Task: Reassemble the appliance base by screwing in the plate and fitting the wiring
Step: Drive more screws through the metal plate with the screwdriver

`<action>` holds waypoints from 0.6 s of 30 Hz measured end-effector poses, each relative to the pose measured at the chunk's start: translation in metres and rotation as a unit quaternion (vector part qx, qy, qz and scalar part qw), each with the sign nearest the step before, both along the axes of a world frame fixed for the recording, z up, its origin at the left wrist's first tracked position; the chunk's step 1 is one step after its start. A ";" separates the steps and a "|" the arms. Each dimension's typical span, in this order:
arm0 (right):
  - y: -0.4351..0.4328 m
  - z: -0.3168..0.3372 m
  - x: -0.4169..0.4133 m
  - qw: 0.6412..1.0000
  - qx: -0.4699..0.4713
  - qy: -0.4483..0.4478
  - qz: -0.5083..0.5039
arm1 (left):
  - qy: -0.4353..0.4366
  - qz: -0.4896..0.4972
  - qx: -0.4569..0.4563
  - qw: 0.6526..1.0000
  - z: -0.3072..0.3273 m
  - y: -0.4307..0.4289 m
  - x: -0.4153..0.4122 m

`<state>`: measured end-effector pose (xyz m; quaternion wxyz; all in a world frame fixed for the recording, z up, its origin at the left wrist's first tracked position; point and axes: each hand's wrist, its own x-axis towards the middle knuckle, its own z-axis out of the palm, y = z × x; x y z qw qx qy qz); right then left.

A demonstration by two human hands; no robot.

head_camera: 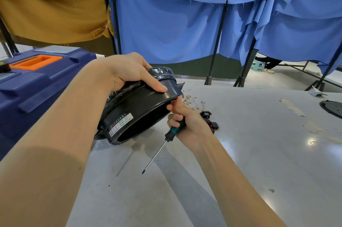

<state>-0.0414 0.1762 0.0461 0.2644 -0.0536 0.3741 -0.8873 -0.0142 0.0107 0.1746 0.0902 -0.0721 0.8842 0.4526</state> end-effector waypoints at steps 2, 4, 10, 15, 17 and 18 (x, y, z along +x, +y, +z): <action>-0.003 -0.004 0.000 0.998 -0.049 -0.030 0.016 | 0.001 -0.002 0.000 1.000 -0.001 0.001 0.000; -0.006 -0.006 0.001 0.995 -0.088 -0.049 0.026 | 0.002 -0.006 -0.004 1.000 -0.002 0.003 0.000; -0.014 -0.010 0.004 0.978 -0.193 -0.068 0.041 | 0.007 -0.004 -0.003 1.000 -0.002 0.003 0.001; -0.017 -0.009 0.005 0.978 -0.198 -0.059 0.034 | 0.008 0.000 -0.001 1.000 -0.001 0.003 0.002; -0.015 -0.007 0.006 0.981 -0.183 -0.056 0.023 | 0.007 -0.001 -0.001 1.000 -0.001 0.003 0.002; -0.015 -0.005 0.007 0.983 -0.173 -0.056 0.019 | 0.007 0.000 0.001 1.000 -0.001 0.003 0.002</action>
